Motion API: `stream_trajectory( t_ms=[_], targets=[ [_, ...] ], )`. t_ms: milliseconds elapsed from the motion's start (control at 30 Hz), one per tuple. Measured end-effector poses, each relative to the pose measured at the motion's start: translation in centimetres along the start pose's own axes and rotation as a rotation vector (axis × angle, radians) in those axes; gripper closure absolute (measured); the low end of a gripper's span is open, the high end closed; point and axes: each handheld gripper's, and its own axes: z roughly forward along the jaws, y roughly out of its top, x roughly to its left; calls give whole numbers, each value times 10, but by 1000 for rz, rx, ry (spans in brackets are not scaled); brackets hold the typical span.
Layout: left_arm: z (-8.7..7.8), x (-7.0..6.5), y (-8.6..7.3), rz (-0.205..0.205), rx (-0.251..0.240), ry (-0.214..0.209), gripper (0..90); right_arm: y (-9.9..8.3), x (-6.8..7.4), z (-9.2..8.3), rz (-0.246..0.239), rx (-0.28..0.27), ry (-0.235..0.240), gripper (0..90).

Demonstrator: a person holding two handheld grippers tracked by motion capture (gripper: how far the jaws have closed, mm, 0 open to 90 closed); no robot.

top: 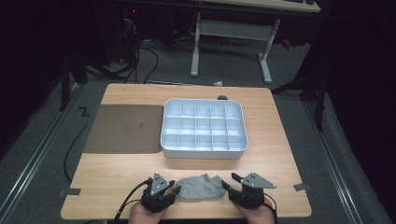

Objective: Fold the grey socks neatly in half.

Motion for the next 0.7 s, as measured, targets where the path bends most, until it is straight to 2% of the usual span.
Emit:
stream_trajectory(
  t_ms=[100,233,400,500,700],
  targets=[
    [1,-1,-1,3,8,-9,612,-1,4,2,10,19,20,505],
    [1,-1,-3,-5,21,-17,619,-3,10,5,21,52,43,522],
    [4,1,-2,-13,27,-31,686,-6,14,10,39,100,46,520],
    [4,0,-2,-12,25,-29,720,-6,13,13,45,134,65,516],
    [3,2,-3,-23,23,-36,785,-5,18,15,5,145,73,625]
  ],
)
